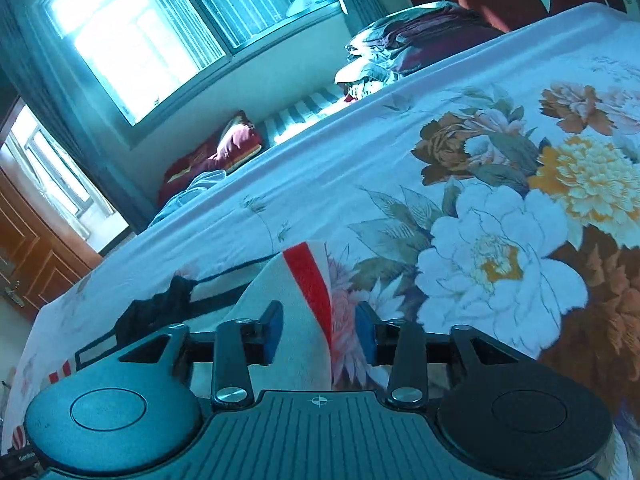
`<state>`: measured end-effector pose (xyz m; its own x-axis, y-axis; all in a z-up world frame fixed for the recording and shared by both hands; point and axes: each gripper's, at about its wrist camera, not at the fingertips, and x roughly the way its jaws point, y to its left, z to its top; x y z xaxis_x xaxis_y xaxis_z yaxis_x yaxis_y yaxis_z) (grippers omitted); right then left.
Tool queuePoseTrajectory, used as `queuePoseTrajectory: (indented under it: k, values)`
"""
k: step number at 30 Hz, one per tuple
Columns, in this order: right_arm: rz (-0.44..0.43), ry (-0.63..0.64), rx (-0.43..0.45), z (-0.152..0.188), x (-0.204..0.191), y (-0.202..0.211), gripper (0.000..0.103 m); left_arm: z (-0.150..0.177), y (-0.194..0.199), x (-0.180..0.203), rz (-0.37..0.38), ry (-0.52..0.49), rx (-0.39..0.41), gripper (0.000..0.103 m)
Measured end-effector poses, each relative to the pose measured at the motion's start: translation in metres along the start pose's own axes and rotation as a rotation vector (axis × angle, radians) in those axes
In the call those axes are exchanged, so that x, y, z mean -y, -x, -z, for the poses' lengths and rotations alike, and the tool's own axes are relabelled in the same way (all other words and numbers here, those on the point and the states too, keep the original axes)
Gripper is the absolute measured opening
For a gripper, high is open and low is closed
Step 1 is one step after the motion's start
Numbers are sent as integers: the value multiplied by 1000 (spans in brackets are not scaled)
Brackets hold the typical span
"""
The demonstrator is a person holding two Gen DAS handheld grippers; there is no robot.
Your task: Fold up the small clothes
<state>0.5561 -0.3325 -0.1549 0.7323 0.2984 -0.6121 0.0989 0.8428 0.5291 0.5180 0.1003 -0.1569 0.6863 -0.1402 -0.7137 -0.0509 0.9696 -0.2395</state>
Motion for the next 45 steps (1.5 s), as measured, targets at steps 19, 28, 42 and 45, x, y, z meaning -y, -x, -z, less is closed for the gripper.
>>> queuePoseTrajectory:
  k: [19,28,42,45]
  values:
    - [32,115,-68,-18,16,-45,15,4,-1,3,-70,-48,64,39]
    - [-94,452,-86,17,-74,-42,42,-7,-18,106,35,-212,59,48]
    - [131,453,-121,-12,-21,-72,0,-20,-48,68,-111,-259,-8,42]
    - [142,474,-111,-7,-35,-63,0,-20,-36,85,-104,-272,8,32]
